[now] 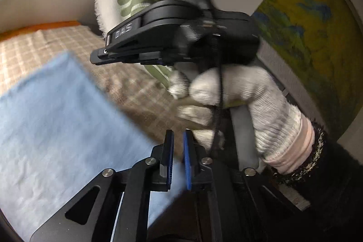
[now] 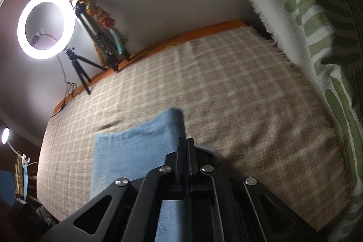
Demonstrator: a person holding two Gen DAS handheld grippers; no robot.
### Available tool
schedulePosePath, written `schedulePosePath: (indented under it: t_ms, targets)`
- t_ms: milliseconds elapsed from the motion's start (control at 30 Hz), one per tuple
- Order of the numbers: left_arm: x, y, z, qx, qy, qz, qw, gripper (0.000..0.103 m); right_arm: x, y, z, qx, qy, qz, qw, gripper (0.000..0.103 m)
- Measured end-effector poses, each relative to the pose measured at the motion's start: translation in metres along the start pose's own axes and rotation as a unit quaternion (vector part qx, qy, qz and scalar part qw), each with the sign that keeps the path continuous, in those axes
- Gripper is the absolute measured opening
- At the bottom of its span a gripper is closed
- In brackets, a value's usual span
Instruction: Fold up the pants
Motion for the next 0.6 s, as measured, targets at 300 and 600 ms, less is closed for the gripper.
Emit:
schedulePosePath:
  t_ms: [300, 600]
  targets:
    - [-0.022, -0.020, 0.003, 0.013, 0.011, -0.019, 0.9997, 0.009, 0.005, -0.010, 0.025, 0.007, 0.042, -0.008, 0.999, 0.005]
    - [-0.101, -0.060, -0.042, 0.002, 0.106, -0.001, 0.9944, 0.055, -0.013, -0.052, -0.010, -0.072, 0.014, 0.002, 0.997, 0.057]
Point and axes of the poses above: each gripper's, at about its wrist camera, not at the fingertips, and x roughly the way its jaws point, z to its right, y to its top, the point moved 3 cm from there along x, roughly the way its jaws point, and after that the axes turned 9 degrees about -z, right-handed, at the moved point
